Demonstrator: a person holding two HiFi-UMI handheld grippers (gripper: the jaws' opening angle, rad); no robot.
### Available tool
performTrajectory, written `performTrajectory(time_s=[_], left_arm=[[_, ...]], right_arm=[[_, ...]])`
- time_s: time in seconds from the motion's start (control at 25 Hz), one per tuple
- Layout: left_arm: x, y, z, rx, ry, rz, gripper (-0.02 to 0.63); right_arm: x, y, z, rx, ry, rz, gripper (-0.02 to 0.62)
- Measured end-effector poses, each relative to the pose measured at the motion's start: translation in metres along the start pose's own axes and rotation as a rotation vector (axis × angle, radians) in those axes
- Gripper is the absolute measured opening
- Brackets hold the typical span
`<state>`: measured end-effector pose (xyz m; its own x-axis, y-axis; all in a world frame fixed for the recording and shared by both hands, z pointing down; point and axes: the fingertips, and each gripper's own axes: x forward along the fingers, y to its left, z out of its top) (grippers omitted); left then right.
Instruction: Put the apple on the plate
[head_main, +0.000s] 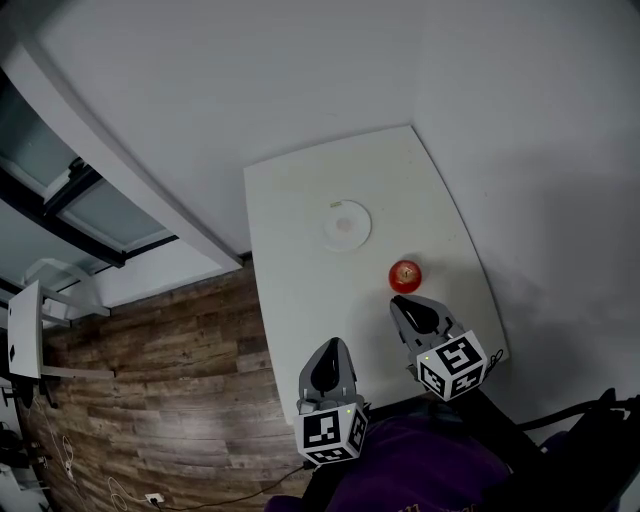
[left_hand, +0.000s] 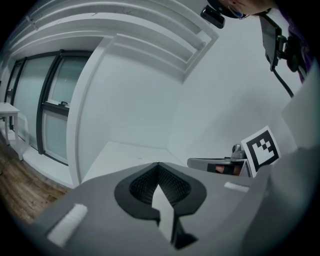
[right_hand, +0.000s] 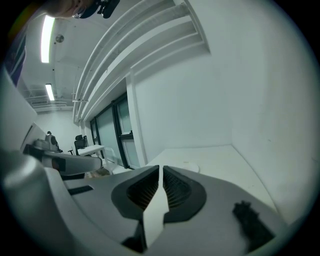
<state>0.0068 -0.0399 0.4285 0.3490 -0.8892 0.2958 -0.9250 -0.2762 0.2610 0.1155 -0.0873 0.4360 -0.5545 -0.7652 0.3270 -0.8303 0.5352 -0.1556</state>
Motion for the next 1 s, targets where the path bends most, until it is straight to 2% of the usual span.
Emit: performTrajectory(time_s=[0.2, 0.44, 0.72, 1.0], left_arm=[[0.011, 0.009, 0.006, 0.003, 0.015, -0.011, 0.006], [0.029, 0.017, 0.016, 0.019, 0.032, -0.061, 0.006], [0.038, 0.035, 0.023, 0.012, 0.034, -0.073, 0.006], [0.038, 0.038, 0.019, 0.013, 0.043, -0.078, 0.006]], right_arm=[[0.010, -0.016, -0.004, 0.027, 0.027, -0.045, 0.027], [0.024, -0.030, -0.001, 0.041, 0.041, -0.099, 0.070], [0.034, -0.049, -0.005, 0.028, 0.063, -0.181, 0.119], [0.038, -0.062, -0.018, -0.005, 0.107, -0.216, 0.176]])
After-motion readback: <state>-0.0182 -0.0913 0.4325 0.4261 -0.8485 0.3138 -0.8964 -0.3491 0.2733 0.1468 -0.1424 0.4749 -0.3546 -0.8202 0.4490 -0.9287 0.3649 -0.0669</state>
